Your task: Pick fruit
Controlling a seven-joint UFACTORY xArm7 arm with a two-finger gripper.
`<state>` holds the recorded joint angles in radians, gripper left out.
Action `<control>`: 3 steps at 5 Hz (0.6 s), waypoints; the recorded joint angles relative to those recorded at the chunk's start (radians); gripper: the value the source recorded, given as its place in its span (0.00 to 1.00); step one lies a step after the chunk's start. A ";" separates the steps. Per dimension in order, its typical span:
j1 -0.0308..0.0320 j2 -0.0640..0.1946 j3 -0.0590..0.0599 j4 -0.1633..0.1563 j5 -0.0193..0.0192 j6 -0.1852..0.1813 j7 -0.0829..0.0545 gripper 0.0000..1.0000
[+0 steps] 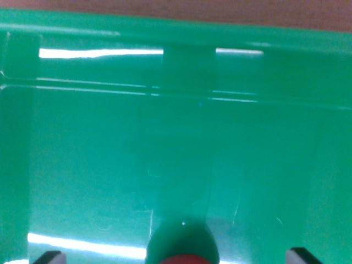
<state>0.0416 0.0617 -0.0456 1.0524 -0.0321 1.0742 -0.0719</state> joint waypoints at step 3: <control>-0.0017 0.001 -0.002 -0.047 -0.0065 -0.041 0.002 0.00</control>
<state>0.0399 0.0630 -0.0472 1.0054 -0.0385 1.0333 -0.0696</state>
